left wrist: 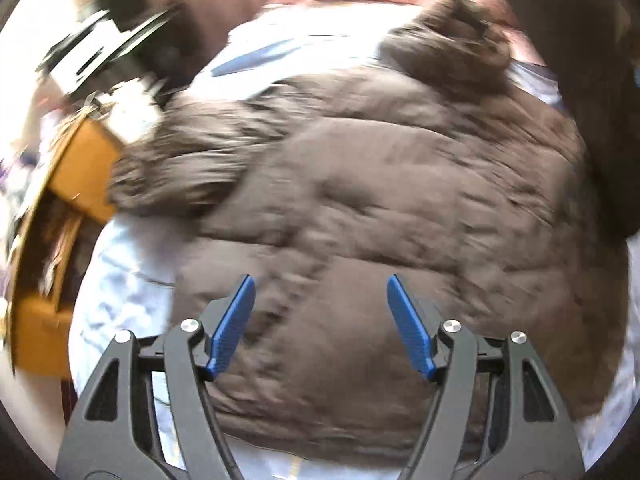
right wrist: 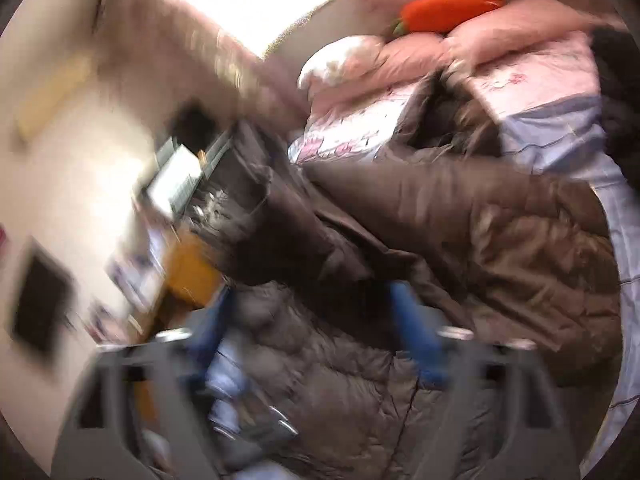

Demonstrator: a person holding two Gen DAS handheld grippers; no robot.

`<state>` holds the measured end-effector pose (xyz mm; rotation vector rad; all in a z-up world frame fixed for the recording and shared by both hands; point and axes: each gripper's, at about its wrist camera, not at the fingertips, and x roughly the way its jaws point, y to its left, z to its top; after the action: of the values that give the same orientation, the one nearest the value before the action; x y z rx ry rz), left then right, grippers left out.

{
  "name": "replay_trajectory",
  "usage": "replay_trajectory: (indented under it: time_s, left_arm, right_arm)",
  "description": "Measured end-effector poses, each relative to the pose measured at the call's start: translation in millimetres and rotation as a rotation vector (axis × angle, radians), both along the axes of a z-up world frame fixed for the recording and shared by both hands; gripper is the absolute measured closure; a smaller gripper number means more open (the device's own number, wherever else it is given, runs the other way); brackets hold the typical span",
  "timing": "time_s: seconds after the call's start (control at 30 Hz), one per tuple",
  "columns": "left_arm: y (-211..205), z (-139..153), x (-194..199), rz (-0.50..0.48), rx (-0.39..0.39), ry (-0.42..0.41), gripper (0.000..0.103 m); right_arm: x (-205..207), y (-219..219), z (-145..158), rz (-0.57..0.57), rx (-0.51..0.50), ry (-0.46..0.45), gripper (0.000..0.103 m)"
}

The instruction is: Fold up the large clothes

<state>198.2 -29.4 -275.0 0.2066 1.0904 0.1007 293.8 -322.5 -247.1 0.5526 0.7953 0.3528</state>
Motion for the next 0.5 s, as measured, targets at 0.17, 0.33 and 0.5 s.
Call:
replay_trajectory:
  time_s: [0.17, 0.33, 0.5]
  left_arm:
    - [44, -6, 11, 0.119, -0.032, -0.028, 0.031]
    - [29, -20, 32, 0.034, -0.265, -0.006, 0.087]
    - [-18, -45, 44, -0.058, -0.355, 0.038, 0.088]
  right_arm:
    - [-4, 25, 2, 0.028, -0.194, -0.098, 0.014]
    - [11, -37, -38, -0.201, -0.122, 0.072, 0.053]
    - [22, -79, -139, -0.328, -0.244, 0.383, 0.068]
